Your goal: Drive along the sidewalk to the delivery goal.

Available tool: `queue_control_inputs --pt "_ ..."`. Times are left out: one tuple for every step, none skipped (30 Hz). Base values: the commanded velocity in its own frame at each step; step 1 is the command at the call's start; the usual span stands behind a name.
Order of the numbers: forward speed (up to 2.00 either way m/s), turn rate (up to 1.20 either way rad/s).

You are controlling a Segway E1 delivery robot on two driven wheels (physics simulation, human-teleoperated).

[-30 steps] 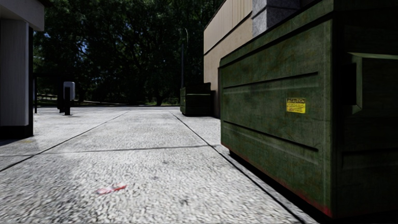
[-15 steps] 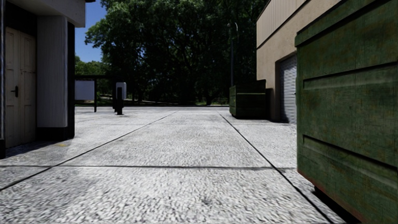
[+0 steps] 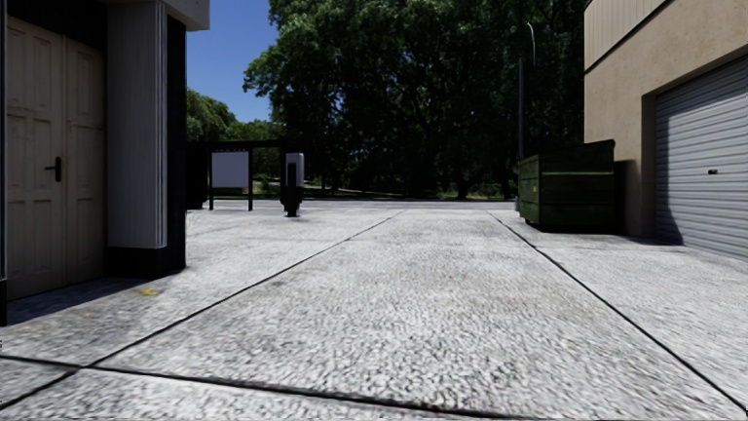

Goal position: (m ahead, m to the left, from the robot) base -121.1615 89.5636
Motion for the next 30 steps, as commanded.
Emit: queue_control_inputs --pt "2.0 0.0" --pt "2.0 0.0" --pt "2.0 0.0" --pt "2.0 -0.37" --pt "2.0 0.0" --pt "2.0 0.0" --pt "2.0 0.0" --pt "2.0 0.0" --pt "2.0 0.0" --pt "2.0 0.0" --pt "2.0 0.0" --pt "2.0 0.0" --pt "2.0 0.0" --pt "2.0 0.0" --pt "2.0 0.0" --pt "2.0 0.0" --pt "2.0 0.0" --pt "2.0 0.0" --pt "2.0 0.0" --pt "2.0 0.0" --pt "2.0 0.0" --pt "2.0 0.0" --pt "2.0 0.0" --pt "2.0 0.0" --pt "2.0 0.0" --pt "2.0 0.0" --pt "2.0 0.0" --pt "2.0 0.0" --pt "2.0 0.0" --pt "2.0 0.0"
